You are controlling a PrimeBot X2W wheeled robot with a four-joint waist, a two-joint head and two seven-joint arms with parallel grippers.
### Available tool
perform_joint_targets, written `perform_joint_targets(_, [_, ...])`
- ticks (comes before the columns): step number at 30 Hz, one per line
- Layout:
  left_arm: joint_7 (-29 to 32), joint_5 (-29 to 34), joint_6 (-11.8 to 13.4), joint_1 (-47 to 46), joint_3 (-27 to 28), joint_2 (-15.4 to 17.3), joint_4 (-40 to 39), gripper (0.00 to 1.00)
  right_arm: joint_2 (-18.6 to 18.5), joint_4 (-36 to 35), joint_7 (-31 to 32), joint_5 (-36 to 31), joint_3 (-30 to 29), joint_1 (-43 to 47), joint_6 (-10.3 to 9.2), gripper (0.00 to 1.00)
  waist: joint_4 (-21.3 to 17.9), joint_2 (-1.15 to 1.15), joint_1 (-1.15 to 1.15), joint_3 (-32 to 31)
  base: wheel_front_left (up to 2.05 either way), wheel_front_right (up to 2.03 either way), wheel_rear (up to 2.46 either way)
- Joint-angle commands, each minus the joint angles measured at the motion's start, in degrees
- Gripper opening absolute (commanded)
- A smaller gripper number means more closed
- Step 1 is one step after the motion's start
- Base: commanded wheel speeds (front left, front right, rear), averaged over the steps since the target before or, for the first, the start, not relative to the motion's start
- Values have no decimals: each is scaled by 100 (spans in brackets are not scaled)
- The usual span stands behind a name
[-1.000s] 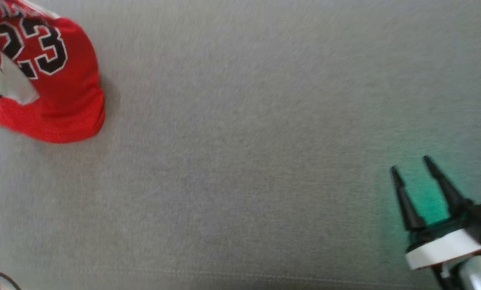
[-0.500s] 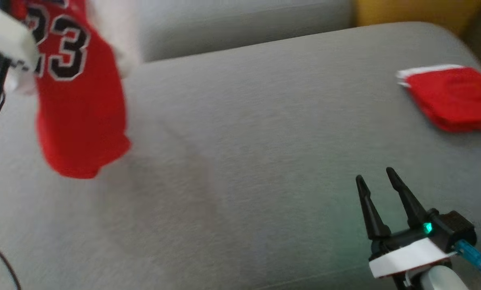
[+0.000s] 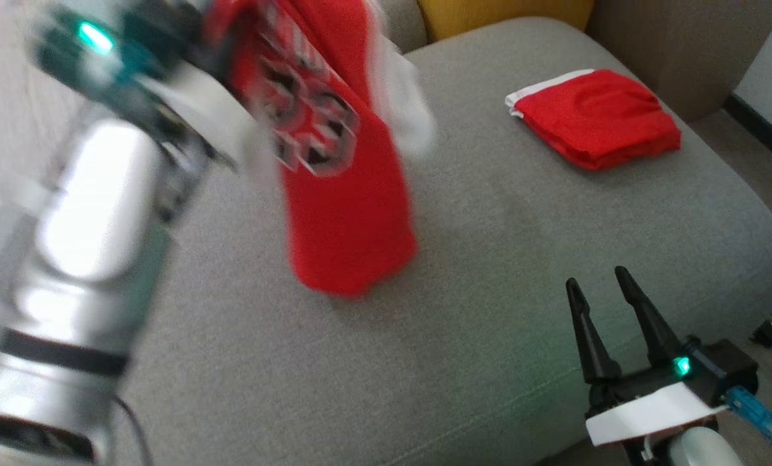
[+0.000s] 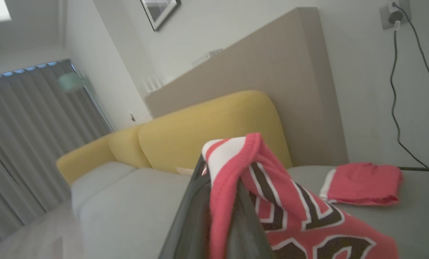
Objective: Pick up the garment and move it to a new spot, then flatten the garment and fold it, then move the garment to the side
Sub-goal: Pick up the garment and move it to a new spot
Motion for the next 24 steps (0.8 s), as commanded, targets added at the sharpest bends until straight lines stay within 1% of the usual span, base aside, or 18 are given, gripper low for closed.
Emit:
perform_joint_targets(1, [-126,4,100,142,86,43,89,0,13,-204,-33,-45,134,-102,-5,100,36,0,0,140,0,0,0])
perform_joint_targets(3, [-260,-4,145,435,-93,-231,385,0,44,-211,-33,-35,179,-142,-5,100,93,0,0,316,0,0,0])
perform_joint_targets(6, [-501,-65,278,873,-255,-635,906,0,60,-178,-33,-64,272,-259,-5,100,125,0,0,509,0,0,0])
perform_joint_targets(8, [-620,-120,322,1144,-380,-848,1184,0,85,-163,-33,-59,282,-349,-5,100,124,0,0,591,0,0,0])
perform_joint_targets(9, [-620,-120,322,1144,-380,-848,1184,0,85,-163,-33,-59,282,-349,-5,100,124,0,0,591,0,0,0])
perform_joint_targets(12, [-726,-322,330,1525,-601,-1043,1358,0,91,-146,-33,-52,210,-410,-5,100,190,0,0,619,0,0,0])
perform_joint_targets(15, [-761,-765,322,1860,-973,-1076,1155,0,62,-105,-33,-91,169,-382,-5,100,315,0,0,534,0,0,0])
perform_joint_targets(16, [-764,-934,356,1951,-1145,-1077,999,31,58,-87,-33,-103,160,-363,-5,100,364,0,0,496,0,0,0])
perform_joint_targets(17, [-765,-1079,400,2031,-1329,-1078,830,96,56,-69,-33,-113,146,-337,-5,100,433,0,0,431,0,0,0])
perform_joint_targets(18, [-766,-1221,442,2111,-1499,-1079,673,100,58,-53,-33,-121,144,-307,-5,100,501,0,0,367,0,0,0])
perform_joint_targets(21, [-768,-1629,469,2292,-1975,-1080,269,100,63,-9,-33,-131,164,-209,-5,100,727,0,0,173,0,0,0])
perform_joint_targets(24, [-768,-1947,492,2385,-2241,-1080,-205,100,85,2,-33,-147,163,-134,-5,100,1025,0,0,30,0,0,0])
